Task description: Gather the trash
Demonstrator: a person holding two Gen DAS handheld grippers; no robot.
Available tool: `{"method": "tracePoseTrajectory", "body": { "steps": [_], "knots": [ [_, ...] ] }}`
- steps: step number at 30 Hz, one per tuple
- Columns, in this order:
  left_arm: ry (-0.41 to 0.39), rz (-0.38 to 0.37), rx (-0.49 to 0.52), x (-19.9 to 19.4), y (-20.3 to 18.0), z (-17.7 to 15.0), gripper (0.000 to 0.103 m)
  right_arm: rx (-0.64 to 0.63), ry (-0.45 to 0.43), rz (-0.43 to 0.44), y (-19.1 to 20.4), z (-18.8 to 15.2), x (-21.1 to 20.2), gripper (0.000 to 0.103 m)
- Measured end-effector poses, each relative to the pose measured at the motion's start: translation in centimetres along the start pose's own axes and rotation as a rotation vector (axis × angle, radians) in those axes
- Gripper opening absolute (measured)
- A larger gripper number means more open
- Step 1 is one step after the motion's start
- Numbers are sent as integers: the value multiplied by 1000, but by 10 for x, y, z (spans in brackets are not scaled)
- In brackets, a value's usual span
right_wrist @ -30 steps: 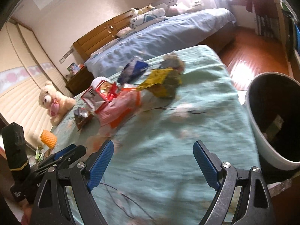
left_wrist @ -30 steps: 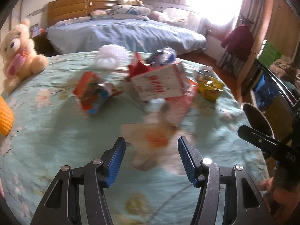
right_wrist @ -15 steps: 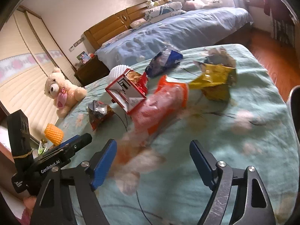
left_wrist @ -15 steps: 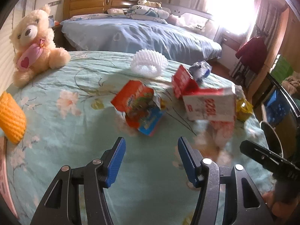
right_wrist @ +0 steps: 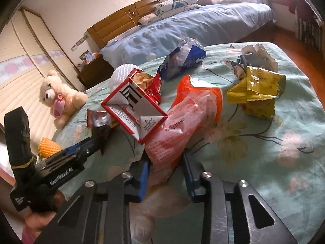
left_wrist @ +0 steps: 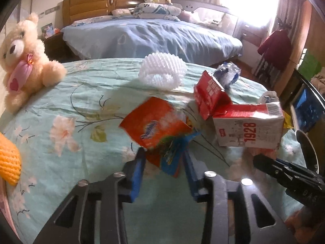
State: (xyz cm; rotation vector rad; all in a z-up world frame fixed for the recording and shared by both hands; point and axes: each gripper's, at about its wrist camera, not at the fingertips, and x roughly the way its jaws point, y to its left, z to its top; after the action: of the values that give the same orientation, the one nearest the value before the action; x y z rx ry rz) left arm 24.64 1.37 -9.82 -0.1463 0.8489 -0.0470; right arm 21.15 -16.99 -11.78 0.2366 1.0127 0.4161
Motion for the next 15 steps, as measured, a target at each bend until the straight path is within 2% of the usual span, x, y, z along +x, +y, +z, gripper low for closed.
{"method": "tracePoseTrajectory", "body": {
  "steps": [1, 2, 5, 10, 15],
  "knots": [
    [2, -5, 8, 0, -1, 0, 18, 2, 0, 7, -1, -2, -2, 26],
    [11, -13, 15, 2, -2, -1, 2, 5, 0, 14, -2, -4, -5, 26],
    [28, -27, 26, 3, -4, -7, 1, 0, -6, 25, -3, -9, -14, 24],
    [-1, -45, 21, -13, -5, -16, 1, 2, -12, 48, -10, -22, -34, 23],
    [-11, -40, -24, -24, 7, -19, 2, 10, -25, 44, -18, -34, -53, 22]
  ]
}}
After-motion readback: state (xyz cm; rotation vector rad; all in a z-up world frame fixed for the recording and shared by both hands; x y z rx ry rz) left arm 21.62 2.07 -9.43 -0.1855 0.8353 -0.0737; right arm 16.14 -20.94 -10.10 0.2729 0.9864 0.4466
